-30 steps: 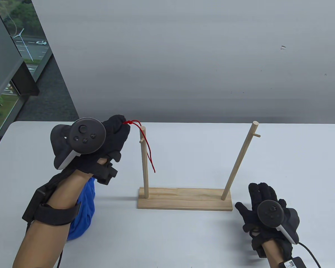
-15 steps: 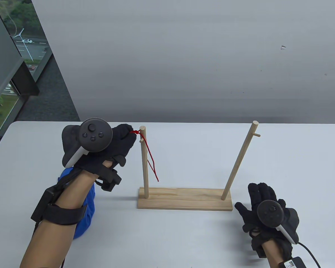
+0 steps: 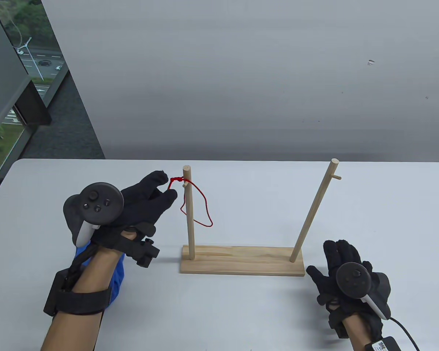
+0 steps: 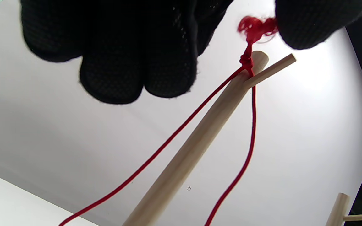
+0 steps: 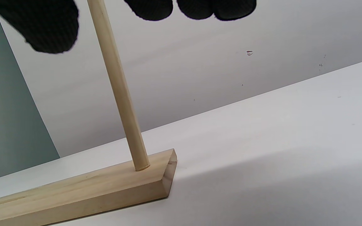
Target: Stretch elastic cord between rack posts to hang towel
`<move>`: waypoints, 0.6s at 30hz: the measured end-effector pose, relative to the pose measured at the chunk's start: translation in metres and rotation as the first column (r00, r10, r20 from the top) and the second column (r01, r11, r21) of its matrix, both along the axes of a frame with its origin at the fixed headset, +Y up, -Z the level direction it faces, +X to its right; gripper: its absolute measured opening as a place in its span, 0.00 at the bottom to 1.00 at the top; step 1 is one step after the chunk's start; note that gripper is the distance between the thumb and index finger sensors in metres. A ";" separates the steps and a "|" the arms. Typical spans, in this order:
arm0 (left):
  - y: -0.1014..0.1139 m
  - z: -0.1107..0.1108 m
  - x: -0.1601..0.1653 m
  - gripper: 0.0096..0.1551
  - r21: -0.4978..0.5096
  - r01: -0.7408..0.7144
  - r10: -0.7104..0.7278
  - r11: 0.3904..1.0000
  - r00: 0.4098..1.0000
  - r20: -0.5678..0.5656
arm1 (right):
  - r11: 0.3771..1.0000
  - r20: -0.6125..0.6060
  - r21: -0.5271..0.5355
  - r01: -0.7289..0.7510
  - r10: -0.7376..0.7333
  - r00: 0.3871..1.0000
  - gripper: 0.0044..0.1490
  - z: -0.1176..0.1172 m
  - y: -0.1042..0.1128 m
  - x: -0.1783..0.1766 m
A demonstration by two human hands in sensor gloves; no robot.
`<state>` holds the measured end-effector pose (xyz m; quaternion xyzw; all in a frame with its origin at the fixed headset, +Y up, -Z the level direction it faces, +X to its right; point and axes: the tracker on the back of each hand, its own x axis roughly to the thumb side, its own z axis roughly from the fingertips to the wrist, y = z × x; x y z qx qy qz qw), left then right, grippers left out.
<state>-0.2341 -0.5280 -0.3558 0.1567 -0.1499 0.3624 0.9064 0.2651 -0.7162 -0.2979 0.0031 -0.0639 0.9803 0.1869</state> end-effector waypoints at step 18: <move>-0.161 -0.005 0.016 0.43 -0.358 0.012 -0.030 0.934 0.999 -0.045 | 1.000 -0.033 -0.002 0.001 -0.001 0.999 0.54 0.001 -0.001 -0.008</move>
